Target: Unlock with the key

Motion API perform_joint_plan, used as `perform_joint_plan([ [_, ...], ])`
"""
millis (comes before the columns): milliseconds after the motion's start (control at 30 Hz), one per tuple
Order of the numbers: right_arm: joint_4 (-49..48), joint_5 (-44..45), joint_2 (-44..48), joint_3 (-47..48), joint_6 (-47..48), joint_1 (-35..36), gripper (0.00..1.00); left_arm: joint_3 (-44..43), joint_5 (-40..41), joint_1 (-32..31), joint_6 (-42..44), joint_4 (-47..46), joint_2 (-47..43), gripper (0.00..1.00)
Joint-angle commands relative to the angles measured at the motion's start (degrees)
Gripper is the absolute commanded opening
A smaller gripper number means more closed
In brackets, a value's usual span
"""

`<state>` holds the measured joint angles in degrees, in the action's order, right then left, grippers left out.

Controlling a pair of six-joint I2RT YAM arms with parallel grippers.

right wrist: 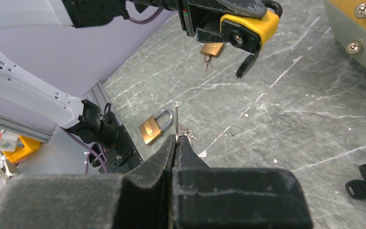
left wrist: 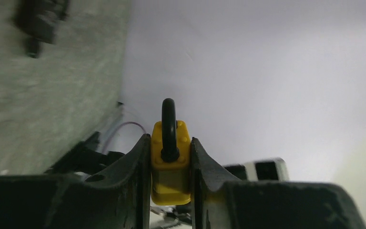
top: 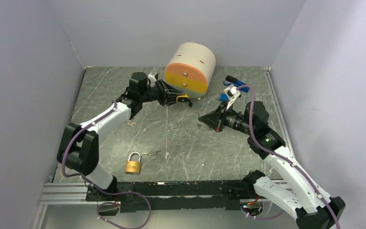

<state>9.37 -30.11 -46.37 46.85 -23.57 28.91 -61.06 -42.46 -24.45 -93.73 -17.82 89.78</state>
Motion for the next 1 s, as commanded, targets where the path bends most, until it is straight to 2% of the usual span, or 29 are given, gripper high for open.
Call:
perform_joint_plan([
  [0,-0.37,2.56,-0.49,1.27,0.83,-0.12,0.0,-13.54,15.21,-0.83,25.44,42.95,-2.65,0.02],
  [67,1.52,4.61,-0.9,1.08,1.62,-0.16,0.0,-21.03,28.48,-2.19,33.29,61.56,0.45,0.03],
  [133,2.38,5.01,-0.58,0.55,2.51,-0.16,0.0,-23.89,37.17,-3.23,35.96,71.41,3.16,0.02],
  [300,0.96,5.72,1.52,-2.22,2.31,-0.09,0.0,-22.72,50.67,-6.77,37.6,80.5,8.06,0.02],
  [533,2.64,5.26,0.43,-1.59,3.2,-0.15,0.0,-35.99,70.96,-14.37,36.33,97.74,25.32,0.03],
  [767,2.28,4.88,1.2,-1.76,2.78,-0.11,0.0,-43.42,74.15,-15.08,37.71,100.63,37.11,0.03],
  [900,2.66,5.17,1.1,-1.52,2.74,-0.14,0.0,-44.82,71.26,-15.1,39.89,97.8,40.6,0.19],
  [967,2.98,5.38,1.02,-1.23,2.47,-0.1,0.0,-44.43,69.09,-15.14,41.18,95.26,40.95,0.32],
])
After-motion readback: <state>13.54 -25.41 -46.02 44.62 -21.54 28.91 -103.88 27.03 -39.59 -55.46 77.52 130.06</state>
